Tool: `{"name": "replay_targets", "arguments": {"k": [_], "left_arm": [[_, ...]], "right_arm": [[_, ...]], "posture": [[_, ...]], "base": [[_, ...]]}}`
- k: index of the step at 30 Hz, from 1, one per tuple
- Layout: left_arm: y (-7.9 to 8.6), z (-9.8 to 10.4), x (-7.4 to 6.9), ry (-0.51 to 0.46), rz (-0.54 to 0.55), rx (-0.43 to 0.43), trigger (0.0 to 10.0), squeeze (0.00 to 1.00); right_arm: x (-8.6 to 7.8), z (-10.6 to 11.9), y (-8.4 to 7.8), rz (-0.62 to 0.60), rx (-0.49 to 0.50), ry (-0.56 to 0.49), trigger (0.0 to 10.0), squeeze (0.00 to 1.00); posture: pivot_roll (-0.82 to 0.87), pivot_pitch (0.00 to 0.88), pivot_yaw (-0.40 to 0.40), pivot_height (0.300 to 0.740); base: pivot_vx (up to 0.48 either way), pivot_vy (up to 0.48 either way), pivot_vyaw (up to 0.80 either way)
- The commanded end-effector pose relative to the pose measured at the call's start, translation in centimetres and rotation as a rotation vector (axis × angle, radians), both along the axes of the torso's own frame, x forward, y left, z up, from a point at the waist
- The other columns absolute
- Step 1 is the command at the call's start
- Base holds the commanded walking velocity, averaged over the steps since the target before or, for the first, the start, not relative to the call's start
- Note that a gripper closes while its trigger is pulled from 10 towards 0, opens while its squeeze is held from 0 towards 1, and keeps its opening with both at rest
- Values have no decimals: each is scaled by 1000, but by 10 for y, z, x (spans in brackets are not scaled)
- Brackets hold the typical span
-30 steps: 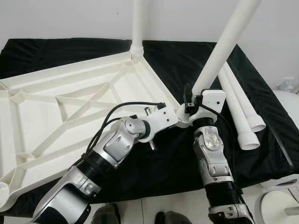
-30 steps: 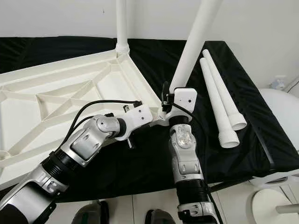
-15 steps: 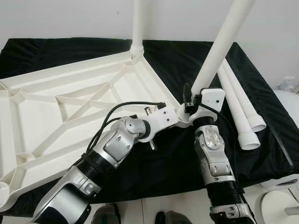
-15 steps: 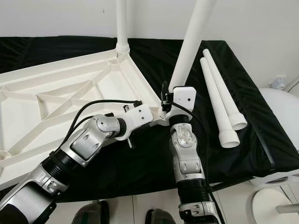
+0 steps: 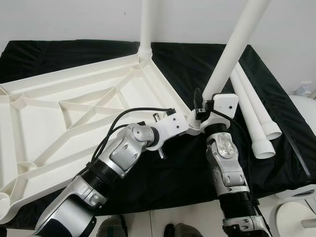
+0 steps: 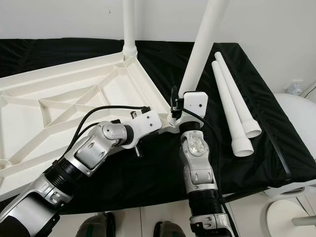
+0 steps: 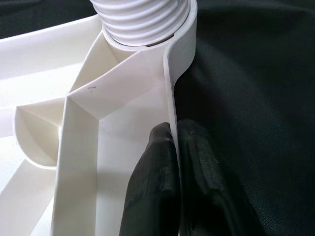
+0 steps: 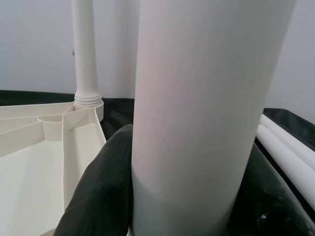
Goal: Building children table
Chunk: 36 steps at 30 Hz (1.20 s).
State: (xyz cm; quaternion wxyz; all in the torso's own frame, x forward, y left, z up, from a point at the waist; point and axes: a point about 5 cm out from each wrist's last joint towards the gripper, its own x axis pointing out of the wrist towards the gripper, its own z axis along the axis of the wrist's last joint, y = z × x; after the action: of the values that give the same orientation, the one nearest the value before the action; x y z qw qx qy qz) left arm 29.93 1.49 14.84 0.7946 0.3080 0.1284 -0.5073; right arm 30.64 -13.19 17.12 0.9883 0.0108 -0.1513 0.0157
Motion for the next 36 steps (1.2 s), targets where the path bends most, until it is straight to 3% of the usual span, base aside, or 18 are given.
{"name": "replay_targets", "arguments": {"k": [1, 9, 17, 36], "left_arm": [[-4, 1, -2, -14, -20, 13, 10000, 0], [-4, 1, -2, -15, -22, 12, 10000, 0], [-5, 1, -2, -15, -24, 12, 10000, 0], [-7, 1, -4, -16, -31, 7, 10000, 0]], "right_arm": [[0, -19, -21, -67, 27, 95, 10000, 0], [-2, -28, -26, -66, 16, 136, 10000, 0], [-1, -19, -13, -9, -48, 89, 10000, 0], [0, -21, -15, -3, -46, 102, 10000, 0]], "posture": [[-19, 98, -39, 740], [-20, 98, -39, 740], [-21, 92, -41, 740], [-22, 82, -41, 740]], "base": [[0, 0, 0], [0, 0, 0], [0, 0, 0], [0, 0, 0]]}}
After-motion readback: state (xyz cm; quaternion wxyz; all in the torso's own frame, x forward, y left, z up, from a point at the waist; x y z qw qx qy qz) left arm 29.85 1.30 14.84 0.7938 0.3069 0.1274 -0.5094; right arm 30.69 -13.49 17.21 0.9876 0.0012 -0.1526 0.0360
